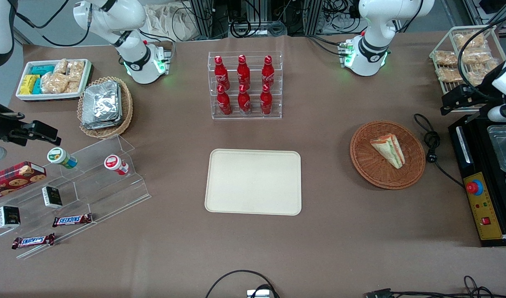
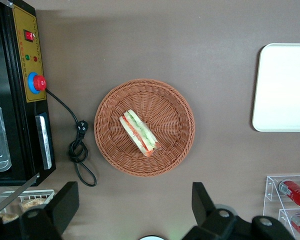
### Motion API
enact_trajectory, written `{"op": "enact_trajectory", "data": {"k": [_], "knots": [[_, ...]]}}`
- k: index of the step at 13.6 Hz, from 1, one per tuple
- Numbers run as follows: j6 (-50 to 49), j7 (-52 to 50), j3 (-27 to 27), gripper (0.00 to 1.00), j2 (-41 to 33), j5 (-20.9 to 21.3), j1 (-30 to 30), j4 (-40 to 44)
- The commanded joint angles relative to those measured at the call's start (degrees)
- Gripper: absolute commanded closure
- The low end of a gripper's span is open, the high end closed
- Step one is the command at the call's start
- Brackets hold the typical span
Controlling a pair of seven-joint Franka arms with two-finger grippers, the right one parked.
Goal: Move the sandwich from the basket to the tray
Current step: 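Move the open left gripper over the sandwich in the wicker basket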
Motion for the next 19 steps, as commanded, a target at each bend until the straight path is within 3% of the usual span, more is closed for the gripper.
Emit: {"op": "enact_trajectory", "data": {"k": [1,6,15,19], "knots": [[-2.3,0.2,0.2,0.00,0.6,0.8,-0.3,1.3],[-0.2,-1.3,0.3,0.00,0.9,1.1,-0.3,-3.8],[27.9,-19.5,0.1,0.00,-5.7,1.6,-0.2,-33.5],[37.0,-24.8,0.0,0.00,-5.6,2.0,-0.2,-40.2]]}}
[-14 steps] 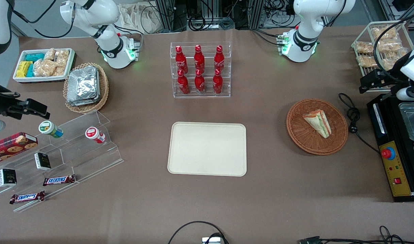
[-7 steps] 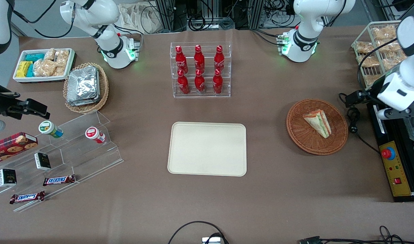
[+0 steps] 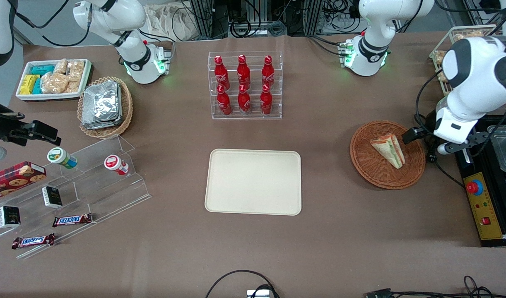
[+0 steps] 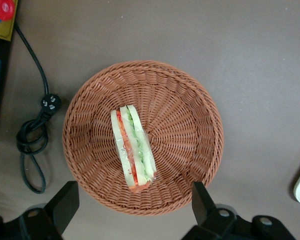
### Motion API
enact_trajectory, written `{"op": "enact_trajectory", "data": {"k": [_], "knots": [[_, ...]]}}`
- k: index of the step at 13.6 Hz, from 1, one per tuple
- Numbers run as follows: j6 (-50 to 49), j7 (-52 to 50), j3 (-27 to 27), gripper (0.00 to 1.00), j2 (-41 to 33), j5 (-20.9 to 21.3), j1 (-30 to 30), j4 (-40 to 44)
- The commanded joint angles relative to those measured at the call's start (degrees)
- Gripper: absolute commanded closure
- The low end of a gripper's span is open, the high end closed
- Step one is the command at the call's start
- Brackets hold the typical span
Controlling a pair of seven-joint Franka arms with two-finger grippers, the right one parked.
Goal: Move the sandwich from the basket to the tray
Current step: 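Move the open left gripper over the sandwich in the wicker basket, then lower the left gripper around the wrapped sandwich and close it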
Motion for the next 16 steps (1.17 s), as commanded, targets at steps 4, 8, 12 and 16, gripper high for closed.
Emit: {"op": "enact_trajectory", "data": {"k": [4,8,12,16], "knots": [[12.9,-7.5,-0.1,0.00,-2.2,1.1,-0.3,-10.7],[21.6,-10.2,-0.2,0.00,-0.5,1.1,-0.3,-16.0],[28.2,-11.9,-0.1,0.00,2.1,1.1,-0.3,-19.3],[33.2,-12.5,-0.1,0.00,4.4,1.0,-0.3,-21.1]]}}
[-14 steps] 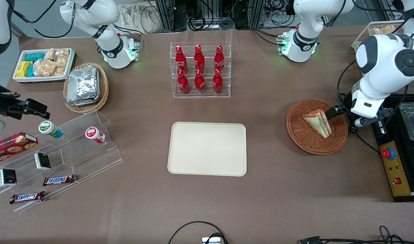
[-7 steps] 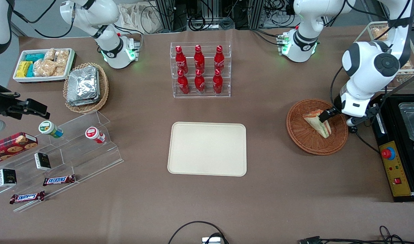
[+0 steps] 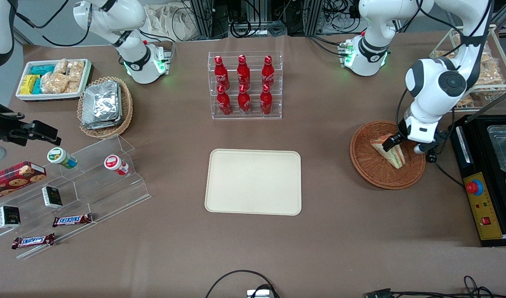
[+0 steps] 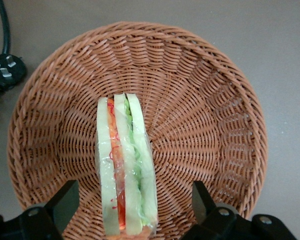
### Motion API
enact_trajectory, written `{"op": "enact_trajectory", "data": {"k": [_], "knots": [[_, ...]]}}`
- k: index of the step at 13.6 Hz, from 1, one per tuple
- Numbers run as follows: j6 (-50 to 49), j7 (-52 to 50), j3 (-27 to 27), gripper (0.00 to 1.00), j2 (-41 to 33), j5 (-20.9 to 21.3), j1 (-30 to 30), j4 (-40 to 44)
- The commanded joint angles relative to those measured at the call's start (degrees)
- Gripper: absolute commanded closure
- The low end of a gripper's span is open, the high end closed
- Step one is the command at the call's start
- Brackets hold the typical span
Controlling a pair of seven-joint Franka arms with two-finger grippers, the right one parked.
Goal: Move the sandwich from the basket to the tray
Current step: 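Lower the left gripper around the wrapped sandwich and close it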
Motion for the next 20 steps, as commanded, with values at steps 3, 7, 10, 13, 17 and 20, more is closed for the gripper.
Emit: {"op": "enact_trajectory", "data": {"k": [3,7,10,13,17,20], "knots": [[5.7,-2.1,0.0,0.00,2.7,1.0,-0.3,-1.8],[10.0,-2.2,0.1,0.00,4.7,1.0,-0.2,-3.1],[10.0,-2.1,0.1,0.15,5.0,1.0,-0.1,-3.2],[10.0,-2.0,0.1,0.54,5.4,1.0,-0.1,-3.2],[10.0,-1.0,0.1,0.60,6.3,1.1,-0.1,-3.1],[8.8,1.6,0.1,0.66,5.2,1.1,-0.1,-2.9]]}}
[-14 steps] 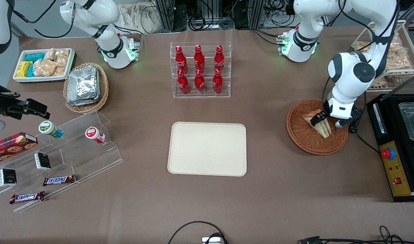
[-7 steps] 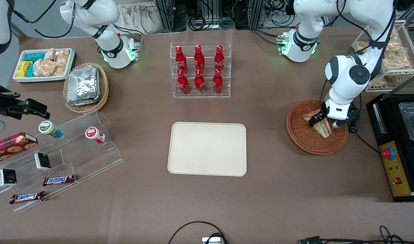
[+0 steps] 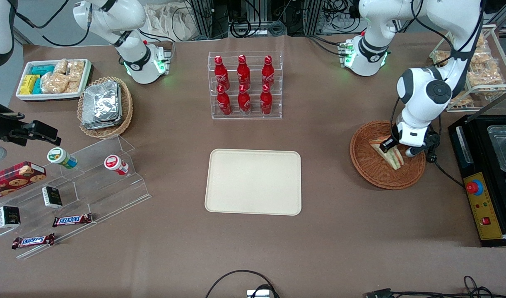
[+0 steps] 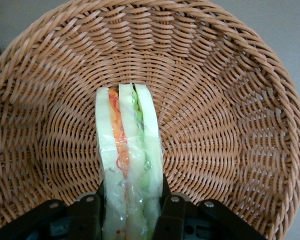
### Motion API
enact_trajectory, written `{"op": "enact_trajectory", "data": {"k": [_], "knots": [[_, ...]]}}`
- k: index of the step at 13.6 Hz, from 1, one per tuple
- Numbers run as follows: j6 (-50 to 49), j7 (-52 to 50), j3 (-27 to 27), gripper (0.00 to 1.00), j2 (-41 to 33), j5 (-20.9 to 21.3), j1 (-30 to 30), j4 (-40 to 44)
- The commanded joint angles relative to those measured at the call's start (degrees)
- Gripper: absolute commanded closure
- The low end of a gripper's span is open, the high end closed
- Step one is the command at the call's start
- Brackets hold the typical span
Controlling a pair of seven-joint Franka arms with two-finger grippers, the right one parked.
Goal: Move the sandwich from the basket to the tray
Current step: 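Lower the left gripper around the wrapped sandwich and close it, then lift the sandwich out of the basket with the left gripper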
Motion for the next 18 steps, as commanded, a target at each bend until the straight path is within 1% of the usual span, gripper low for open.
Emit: {"op": "enact_trajectory", "data": {"k": [1,3,5,8,10,12,14,15,18], "knots": [[-1.3,2.8,0.1,0.68,-1.7,1.1,-0.2,-0.6],[-6.3,8.4,0.1,0.72,-4.8,1.0,-0.2,0.3],[-9.8,16.2,0.2,0.72,-7.8,1.0,-0.1,1.1],[-12.0,20.0,0.0,0.72,-9.4,1.2,-0.5,3.4],[-17.1,22.8,-0.5,0.72,-10.1,1.1,-0.8,7.5],[-23.7,25.6,-2.8,0.72,-9.9,0.8,-0.8,13.3],[-28.2,26.3,-6.5,0.72,-8.5,0.6,-1.7,19.1],[-29.6,26.3,-8.2,0.72,-7.5,0.6,-1.9,21.3],[-29.6,26.3,-13.8,0.72,-5.2,0.6,-1.9,25.0]]}}
